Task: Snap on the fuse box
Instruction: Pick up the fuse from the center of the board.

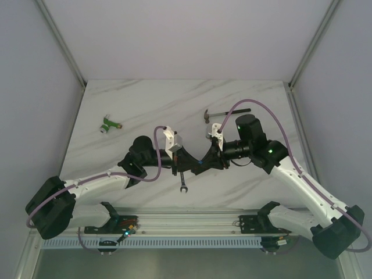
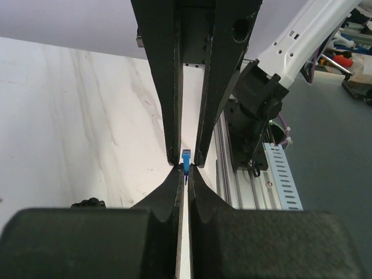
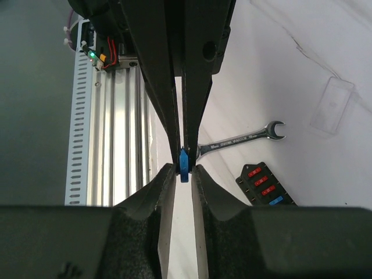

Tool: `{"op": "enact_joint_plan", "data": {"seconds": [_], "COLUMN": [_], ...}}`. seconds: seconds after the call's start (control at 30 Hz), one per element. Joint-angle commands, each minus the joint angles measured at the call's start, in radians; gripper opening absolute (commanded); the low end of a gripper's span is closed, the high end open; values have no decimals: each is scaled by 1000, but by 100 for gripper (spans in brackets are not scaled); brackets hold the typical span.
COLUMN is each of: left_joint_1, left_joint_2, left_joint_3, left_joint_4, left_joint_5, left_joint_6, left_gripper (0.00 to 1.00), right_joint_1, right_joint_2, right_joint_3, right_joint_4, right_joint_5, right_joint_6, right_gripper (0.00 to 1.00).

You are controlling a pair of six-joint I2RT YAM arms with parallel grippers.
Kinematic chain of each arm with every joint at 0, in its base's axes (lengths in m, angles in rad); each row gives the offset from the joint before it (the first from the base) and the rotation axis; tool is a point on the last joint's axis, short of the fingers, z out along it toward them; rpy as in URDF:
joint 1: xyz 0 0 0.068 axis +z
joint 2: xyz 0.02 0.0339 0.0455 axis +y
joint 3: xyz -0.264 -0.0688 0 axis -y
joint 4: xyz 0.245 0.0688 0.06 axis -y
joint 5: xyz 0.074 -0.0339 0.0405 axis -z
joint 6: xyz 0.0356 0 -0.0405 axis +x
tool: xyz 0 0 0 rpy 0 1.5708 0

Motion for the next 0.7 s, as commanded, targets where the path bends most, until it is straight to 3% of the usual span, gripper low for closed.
{"op": "enact_joint_plan", "data": {"seconds": [0.0, 0.13, 0.4, 0.53, 0.67], "left_joint_1": [-7, -7, -8, -7, -6], "left_joint_2": [17, 25, 26, 30, 42], "left_joint_3": [31, 34, 25, 18, -5], "left_joint_4": [44, 45, 48, 50, 53], "left_joint_5": [38, 41, 19, -22, -103], "left_joint_6": [10, 12, 16, 21, 29], "left_gripper": [0, 0, 4, 17, 44], "right_joint_1": [-9, -14, -26, -27, -28], "right_joint_2": [6, 7, 28, 43, 53], "right_joint_3": [46, 48, 54, 54, 56], "right_joint_4": [-4, -4, -15, -29, -33], "right_joint_5": [-53, -66, -65, -47, 53], "right_joint_6": [-22, -26, -13, -7, 30], "right_gripper": [23, 19, 0, 0, 0]}}
